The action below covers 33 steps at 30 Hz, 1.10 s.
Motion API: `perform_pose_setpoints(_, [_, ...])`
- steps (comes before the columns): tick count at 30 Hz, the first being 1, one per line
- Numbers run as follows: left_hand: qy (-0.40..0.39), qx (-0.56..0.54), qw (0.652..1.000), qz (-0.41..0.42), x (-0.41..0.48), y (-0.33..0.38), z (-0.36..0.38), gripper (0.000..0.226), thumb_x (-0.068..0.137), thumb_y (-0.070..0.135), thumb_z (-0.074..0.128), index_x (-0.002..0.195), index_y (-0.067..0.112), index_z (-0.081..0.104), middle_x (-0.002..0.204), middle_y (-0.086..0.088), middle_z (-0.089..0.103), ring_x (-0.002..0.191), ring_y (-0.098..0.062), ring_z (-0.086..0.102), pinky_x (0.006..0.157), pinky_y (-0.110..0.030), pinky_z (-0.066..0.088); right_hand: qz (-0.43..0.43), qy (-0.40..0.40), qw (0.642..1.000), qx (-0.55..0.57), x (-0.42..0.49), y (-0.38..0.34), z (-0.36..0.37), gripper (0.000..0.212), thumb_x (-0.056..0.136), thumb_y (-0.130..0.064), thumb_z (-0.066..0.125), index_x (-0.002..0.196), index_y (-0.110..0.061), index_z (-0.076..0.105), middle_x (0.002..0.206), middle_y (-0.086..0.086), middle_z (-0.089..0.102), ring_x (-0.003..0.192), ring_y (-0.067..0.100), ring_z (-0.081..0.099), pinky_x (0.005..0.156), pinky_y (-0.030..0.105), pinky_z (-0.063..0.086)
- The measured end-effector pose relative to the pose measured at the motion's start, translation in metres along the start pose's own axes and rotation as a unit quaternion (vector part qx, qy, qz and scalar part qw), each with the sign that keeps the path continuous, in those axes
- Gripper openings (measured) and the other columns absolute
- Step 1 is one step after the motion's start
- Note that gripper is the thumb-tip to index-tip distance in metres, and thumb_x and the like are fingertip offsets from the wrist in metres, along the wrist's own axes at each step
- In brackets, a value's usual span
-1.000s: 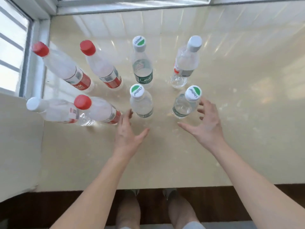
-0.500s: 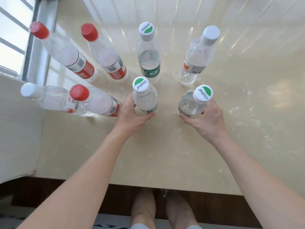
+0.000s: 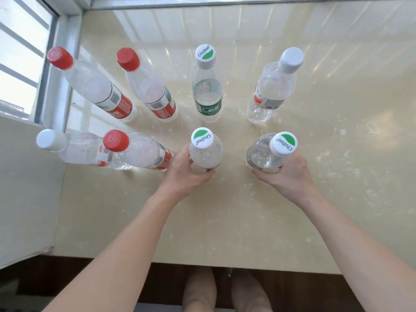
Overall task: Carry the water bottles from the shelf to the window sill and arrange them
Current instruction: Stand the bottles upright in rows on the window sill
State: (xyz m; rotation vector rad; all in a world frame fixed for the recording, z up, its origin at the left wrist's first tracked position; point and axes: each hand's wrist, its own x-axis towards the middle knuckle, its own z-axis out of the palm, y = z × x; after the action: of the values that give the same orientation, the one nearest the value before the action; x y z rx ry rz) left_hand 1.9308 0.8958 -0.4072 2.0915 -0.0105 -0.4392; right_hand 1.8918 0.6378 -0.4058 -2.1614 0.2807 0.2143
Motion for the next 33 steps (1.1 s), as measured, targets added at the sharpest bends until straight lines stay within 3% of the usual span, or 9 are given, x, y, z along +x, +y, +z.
perform_pose_setpoints(8, [-0.009, 0.016, 1.000, -0.021, -0.001, -0.007, 0.006, 0.057, 0.071, 0.018, 0.086, 0.119, 0.027, 0.056, 0.109, 0.024, 0.061, 0.102, 0.012, 0.055, 0.085, -0.001, 0.038, 0.019, -0.010, 1.000, -0.003, -0.002, 0.001, 0.000, 0.055, 0.070, -0.019, 0.090, 0.120, -0.014, 0.067, 0.109, -0.002, 0.069, 0.103, 0.015, 0.061, 0.078, 0.000, 0.036])
perform_pose_setpoints(14, [-0.026, 0.073, 0.993, -0.087, -0.027, -0.003, -0.003, 0.088, 0.073, 0.021, 0.087, 0.146, 0.019, 0.039, 0.144, 0.001, 0.048, 0.134, -0.014, 0.042, 0.112, -0.030, 0.034, 0.059, -0.030, 0.998, 0.011, -0.009, 0.008, -0.012, 0.073, 0.069, -0.011, 0.089, 0.132, -0.025, 0.055, 0.119, -0.024, 0.060, 0.107, 0.000, 0.059, 0.078, 0.000, 0.038])
perform_pose_setpoints(17, [-0.015, 0.128, 0.986, -0.104, -0.074, 0.017, -0.021, 0.085, 0.082, 0.020, 0.080, 0.152, 0.013, 0.032, 0.154, -0.001, 0.041, 0.142, -0.015, 0.036, 0.114, -0.018, 0.023, 0.071, -0.039, 0.997, -0.009, -0.019, 0.004, -0.036, 0.087, 0.072, -0.004, 0.084, 0.145, -0.027, 0.045, 0.130, -0.019, 0.056, 0.116, 0.001, 0.054, 0.091, 0.016, 0.041])
perform_pose_setpoints(21, [0.067, 0.181, 0.981, -0.004, -0.131, 0.072, -0.064, 0.062, 0.082, 0.007, 0.078, 0.138, 0.010, 0.052, 0.129, 0.002, 0.058, 0.121, -0.015, 0.055, 0.103, -0.004, 0.027, 0.049, -0.019, 0.997, -0.061, -0.021, -0.017, -0.080, 0.077, 0.080, -0.005, 0.080, 0.145, -0.026, 0.045, 0.126, -0.008, 0.059, 0.116, 0.016, 0.059, 0.100, 0.039, 0.047])
perform_pose_setpoints(23, [0.141, 0.197, 0.968, 0.059, -0.141, 0.106, -0.088, 0.050, 0.083, 0.007, 0.075, 0.130, 0.009, 0.058, 0.120, 0.001, 0.060, 0.110, -0.016, 0.059, 0.101, -0.018, 0.042, 0.034, 0.001, 0.996, -0.078, -0.016, -0.031, -0.100, 0.068, 0.082, -0.006, 0.078, 0.141, -0.022, 0.050, 0.120, -0.005, 0.061, 0.113, 0.022, 0.062, 0.100, 0.044, 0.049])
perform_pose_setpoints(25, [0.195, 0.189, 0.957, 0.102, -0.139, 0.143, -0.108, 0.040, 0.088, 0.016, 0.068, 0.126, 0.009, 0.060, 0.121, 0.000, 0.061, 0.109, -0.017, 0.060, 0.097, -0.028, 0.047, 0.019, 0.021, 0.996, -0.082, -0.008, -0.047, -0.116, 0.061, 0.082, -0.007, 0.078, 0.137, -0.018, 0.054, 0.116, -0.001, 0.063, 0.109, 0.025, 0.064, 0.097, 0.043, 0.050])
perform_pose_setpoints(27, [0.211, 0.177, 0.953, 0.127, -0.126, 0.175, -0.119, 0.036, 0.092, 0.020, 0.067, 0.126, 0.013, 0.060, 0.124, 0.004, 0.059, 0.110, -0.011, 0.058, 0.095, -0.021, 0.045, 0.002, 0.035, 0.996, -0.081, 0.002, -0.064, -0.127, 0.057, 0.082, -0.009, 0.079, 0.134, -0.016, 0.057, 0.115, 0.002, 0.065, 0.106, 0.025, 0.064, 0.095, 0.039, 0.049])
perform_pose_setpoints(31, [0.204, 0.169, 0.956, 0.128, -0.076, 0.211, -0.123, 0.038, 0.087, 0.018, 0.073, 0.123, 0.014, 0.061, 0.119, 0.008, 0.056, 0.097, 0.000, 0.052, 0.083, -0.020, 0.044, -0.021, 0.045, 0.996, -0.069, 0.020, -0.091, -0.134, 0.064, 0.078, -0.023, 0.083, 0.135, -0.021, 0.055, 0.119, 0.000, 0.063, 0.104, 0.020, 0.061, 0.093, 0.035, 0.048])
perform_pose_setpoints(33, [0.174, 0.157, 0.968, 0.087, -0.044, 0.214, -0.117, 0.041, 0.086, 0.024, 0.074, 0.124, 0.015, 0.062, 0.117, 0.005, 0.059, 0.095, -0.006, 0.057, 0.088, -0.029, 0.049, -0.021, 0.044, 0.997, -0.065, 0.030, -0.100, -0.131, 0.071, 0.075, -0.031, 0.085, 0.138, -0.024, 0.052, 0.121, -0.002, 0.058, 0.104, 0.017, 0.059, 0.093, 0.034, 0.048])
